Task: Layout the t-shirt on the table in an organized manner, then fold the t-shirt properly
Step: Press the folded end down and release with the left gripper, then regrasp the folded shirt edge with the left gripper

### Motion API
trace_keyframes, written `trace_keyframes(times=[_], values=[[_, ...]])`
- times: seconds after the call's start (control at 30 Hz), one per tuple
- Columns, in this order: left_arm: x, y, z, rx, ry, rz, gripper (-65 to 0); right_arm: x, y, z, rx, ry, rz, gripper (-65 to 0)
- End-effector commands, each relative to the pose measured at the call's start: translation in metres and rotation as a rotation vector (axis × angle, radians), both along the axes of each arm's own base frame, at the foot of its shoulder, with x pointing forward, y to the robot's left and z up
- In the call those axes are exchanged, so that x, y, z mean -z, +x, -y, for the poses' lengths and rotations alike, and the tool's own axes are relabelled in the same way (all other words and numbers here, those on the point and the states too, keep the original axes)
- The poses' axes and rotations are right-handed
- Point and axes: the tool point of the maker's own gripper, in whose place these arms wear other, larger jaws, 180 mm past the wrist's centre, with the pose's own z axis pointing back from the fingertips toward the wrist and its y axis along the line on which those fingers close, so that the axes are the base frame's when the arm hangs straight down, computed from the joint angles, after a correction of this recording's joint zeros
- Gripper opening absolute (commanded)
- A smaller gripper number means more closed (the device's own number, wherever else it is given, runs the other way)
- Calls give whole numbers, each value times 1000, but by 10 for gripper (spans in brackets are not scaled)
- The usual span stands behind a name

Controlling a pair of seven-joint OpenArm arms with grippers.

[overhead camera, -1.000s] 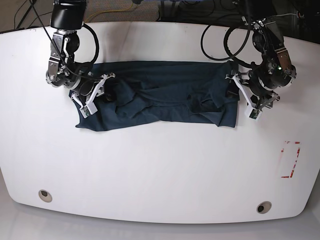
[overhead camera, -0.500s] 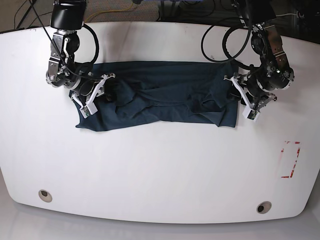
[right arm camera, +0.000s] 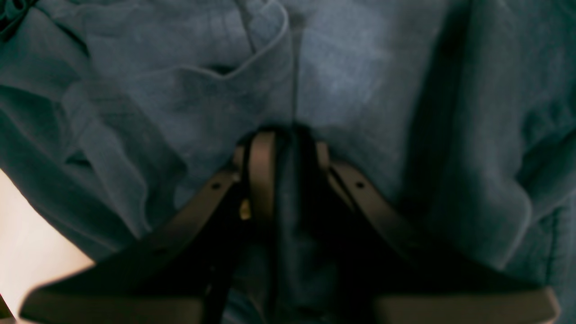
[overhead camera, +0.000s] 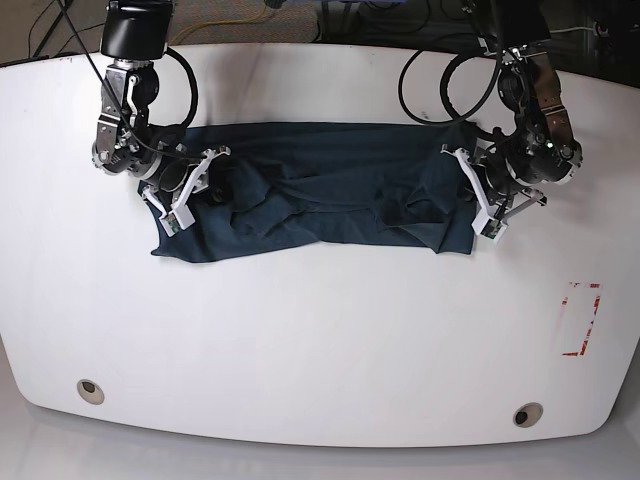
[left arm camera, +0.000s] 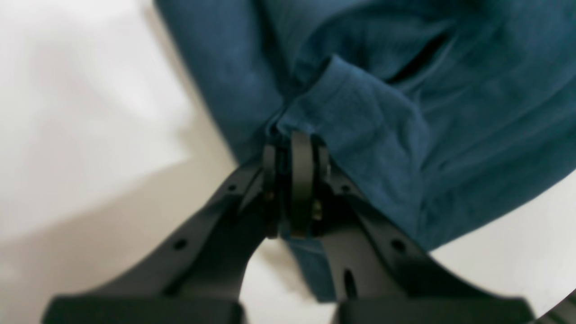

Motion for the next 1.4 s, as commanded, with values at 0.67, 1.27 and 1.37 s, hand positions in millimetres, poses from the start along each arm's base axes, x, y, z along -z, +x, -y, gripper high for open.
trace_keyframes(times=[0.67, 1.27, 1.37], values=[[-36, 7, 82, 286, 19, 105, -633, 19, -14, 7, -21, -92, -102, -533], [-43, -23, 170, 562, -116, 107, -529, 16, -9, 7, -21, -93, -94, -533], [-43, -22, 169, 559, -116, 107, -475, 14, -5, 7, -20, -93, -85, -533]])
